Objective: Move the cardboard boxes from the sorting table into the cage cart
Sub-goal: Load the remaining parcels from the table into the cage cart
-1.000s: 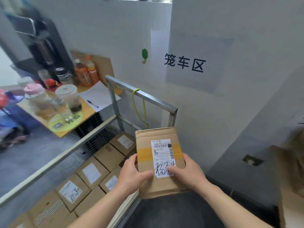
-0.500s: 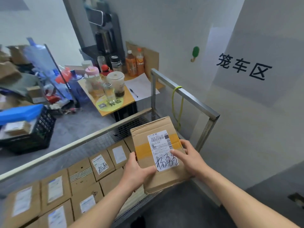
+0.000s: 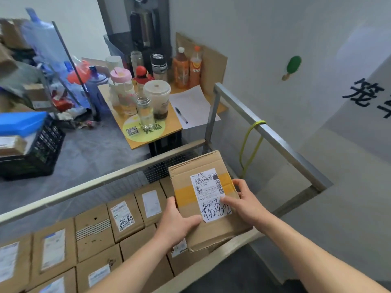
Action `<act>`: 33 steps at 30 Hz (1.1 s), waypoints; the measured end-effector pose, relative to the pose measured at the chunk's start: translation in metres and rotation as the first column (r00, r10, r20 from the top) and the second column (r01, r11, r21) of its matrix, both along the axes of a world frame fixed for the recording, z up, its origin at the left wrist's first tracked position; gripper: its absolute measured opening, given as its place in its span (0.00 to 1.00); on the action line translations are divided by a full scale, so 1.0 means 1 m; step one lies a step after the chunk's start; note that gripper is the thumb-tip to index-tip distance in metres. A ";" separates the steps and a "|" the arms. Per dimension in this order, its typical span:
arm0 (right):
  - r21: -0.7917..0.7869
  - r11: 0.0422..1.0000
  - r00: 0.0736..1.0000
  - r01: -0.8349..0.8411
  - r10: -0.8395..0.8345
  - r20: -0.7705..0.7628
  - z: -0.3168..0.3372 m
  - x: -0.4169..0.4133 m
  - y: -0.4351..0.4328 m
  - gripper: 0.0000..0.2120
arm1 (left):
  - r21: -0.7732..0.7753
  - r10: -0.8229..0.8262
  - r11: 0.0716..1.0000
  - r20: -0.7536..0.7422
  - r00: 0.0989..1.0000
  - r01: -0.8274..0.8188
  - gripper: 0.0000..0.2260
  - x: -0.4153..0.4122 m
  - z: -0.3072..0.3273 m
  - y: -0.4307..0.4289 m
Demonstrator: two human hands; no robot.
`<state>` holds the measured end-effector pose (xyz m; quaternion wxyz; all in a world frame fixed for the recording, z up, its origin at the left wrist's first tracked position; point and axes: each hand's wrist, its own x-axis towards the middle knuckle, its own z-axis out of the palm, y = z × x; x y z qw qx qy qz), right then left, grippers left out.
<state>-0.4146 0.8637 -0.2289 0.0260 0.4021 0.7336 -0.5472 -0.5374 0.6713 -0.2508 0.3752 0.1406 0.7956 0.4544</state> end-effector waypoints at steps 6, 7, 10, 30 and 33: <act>0.068 0.997 0.992 -0.042 0.034 0.119 -0.037 -0.034 0.026 0.30 | -0.066 0.000 0.998 0.066 0.998 0.004 0.32 -0.024 -0.039 0.024; 0.078 0.995 0.989 -0.059 0.048 0.139 -0.044 -0.039 0.030 0.31 | -0.071 0.015 0.997 0.074 0.997 -0.010 0.33 -0.025 -0.045 0.030; 0.093 0.991 0.979 -0.101 0.082 0.189 -0.069 -0.050 0.046 0.36 | -0.076 0.034 0.997 0.111 0.993 -0.025 0.35 -0.029 -0.067 0.048; 0.117 0.978 0.929 -0.173 0.122 0.350 -0.212 -0.024 0.102 0.26 | -0.137 0.103 0.989 0.333 0.937 -0.060 0.40 0.015 -0.209 0.103; 0.077 0.984 0.919 -0.158 0.118 0.376 -0.222 -0.019 0.103 0.23 | -0.133 0.098 0.990 0.361 0.927 -0.053 0.41 0.021 -0.219 0.102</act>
